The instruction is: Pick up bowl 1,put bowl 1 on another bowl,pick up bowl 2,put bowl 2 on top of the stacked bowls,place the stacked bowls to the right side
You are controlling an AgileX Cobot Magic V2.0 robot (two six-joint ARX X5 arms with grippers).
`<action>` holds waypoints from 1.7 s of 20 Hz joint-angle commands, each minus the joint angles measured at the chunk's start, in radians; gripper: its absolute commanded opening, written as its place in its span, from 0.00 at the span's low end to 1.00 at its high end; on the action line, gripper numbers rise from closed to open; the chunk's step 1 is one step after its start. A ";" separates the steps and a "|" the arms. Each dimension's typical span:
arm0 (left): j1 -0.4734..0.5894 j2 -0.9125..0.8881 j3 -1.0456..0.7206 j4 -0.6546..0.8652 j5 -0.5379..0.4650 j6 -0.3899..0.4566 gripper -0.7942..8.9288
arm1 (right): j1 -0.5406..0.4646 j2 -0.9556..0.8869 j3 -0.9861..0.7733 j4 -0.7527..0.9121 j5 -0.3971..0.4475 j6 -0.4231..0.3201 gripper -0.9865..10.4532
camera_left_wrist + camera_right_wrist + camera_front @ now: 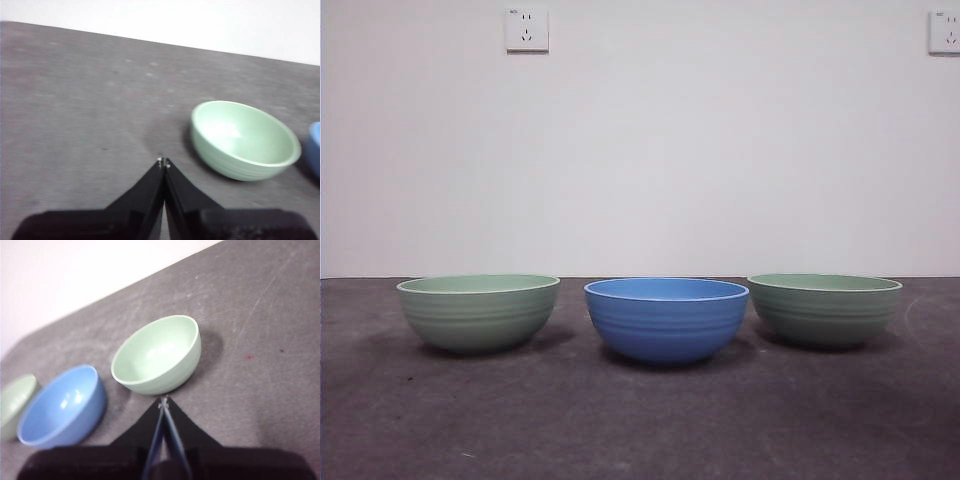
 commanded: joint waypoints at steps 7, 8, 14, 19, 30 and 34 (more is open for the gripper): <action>0.002 0.065 0.129 -0.035 0.081 -0.125 0.07 | 0.002 0.116 0.156 0.005 -0.006 0.067 0.08; 0.002 0.083 0.153 -0.043 0.097 -0.124 0.07 | 0.002 0.136 0.178 -0.001 -0.014 0.059 0.08; 0.002 0.253 0.343 -0.145 0.249 -0.069 0.07 | 0.003 0.314 0.363 -0.120 -0.171 -0.067 0.08; 0.002 0.399 0.510 -0.303 0.390 0.058 0.07 | 0.003 0.454 0.539 -0.310 -0.294 -0.244 0.08; -0.032 0.572 0.758 -0.692 0.480 0.315 0.07 | 0.029 0.652 0.833 -0.745 -0.311 -0.591 0.08; -0.047 0.575 0.772 -0.726 0.478 0.334 0.07 | 0.029 0.662 0.838 -0.773 -0.307 -0.609 0.08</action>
